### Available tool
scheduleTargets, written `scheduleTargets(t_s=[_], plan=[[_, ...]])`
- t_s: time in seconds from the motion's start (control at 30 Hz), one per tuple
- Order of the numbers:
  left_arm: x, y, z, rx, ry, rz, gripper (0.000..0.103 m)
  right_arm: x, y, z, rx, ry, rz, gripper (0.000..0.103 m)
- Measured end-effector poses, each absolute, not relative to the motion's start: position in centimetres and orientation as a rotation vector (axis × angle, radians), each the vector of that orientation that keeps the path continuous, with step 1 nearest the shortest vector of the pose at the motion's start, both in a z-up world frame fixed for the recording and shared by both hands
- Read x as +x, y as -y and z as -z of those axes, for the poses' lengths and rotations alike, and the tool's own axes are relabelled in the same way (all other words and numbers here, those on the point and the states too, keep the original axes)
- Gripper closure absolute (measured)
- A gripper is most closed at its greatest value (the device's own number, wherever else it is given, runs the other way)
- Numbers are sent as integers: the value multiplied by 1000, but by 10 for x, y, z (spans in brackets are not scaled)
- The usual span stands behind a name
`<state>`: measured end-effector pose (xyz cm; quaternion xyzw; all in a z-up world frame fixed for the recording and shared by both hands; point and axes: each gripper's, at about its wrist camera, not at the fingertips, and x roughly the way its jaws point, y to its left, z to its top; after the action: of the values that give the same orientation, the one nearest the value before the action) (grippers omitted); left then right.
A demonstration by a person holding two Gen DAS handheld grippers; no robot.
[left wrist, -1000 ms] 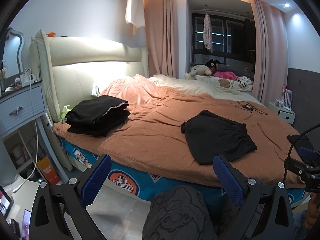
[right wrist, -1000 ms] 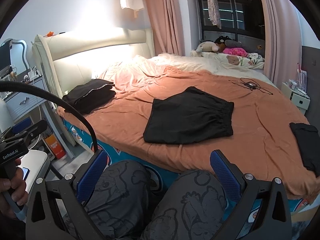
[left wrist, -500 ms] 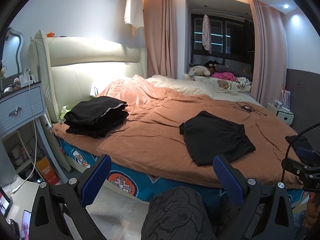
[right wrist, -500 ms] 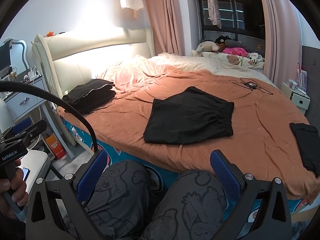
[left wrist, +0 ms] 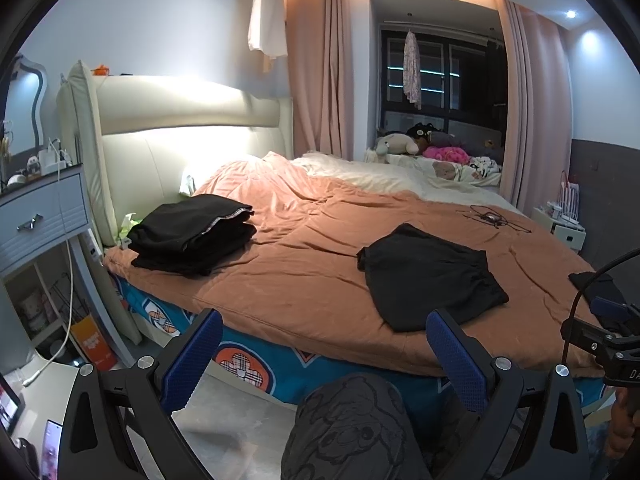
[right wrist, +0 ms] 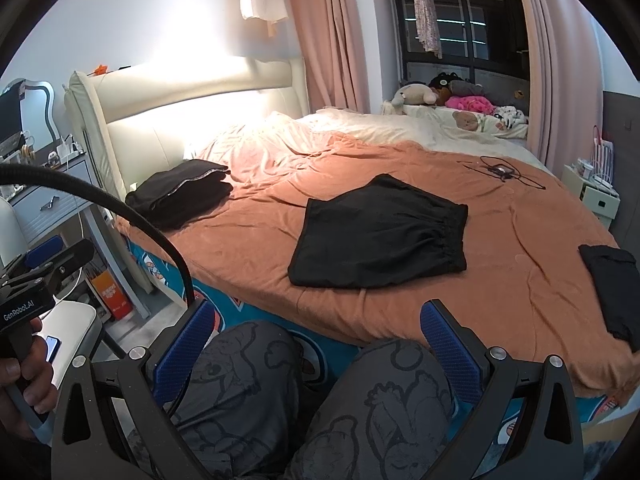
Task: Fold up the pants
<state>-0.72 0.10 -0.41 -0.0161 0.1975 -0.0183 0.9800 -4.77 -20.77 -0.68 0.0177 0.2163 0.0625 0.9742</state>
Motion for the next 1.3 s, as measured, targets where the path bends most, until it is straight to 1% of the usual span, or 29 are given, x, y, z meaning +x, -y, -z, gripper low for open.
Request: scheduleTargets(t_s=[0.8, 1.3], plan=[[-6, 3, 9, -34, -408, 49, 0, -46, 212, 4, 43, -436, -119, 0], [55, 13, 26, -40, -492, 78, 0, 7, 229, 7, 67, -523, -71, 0]])
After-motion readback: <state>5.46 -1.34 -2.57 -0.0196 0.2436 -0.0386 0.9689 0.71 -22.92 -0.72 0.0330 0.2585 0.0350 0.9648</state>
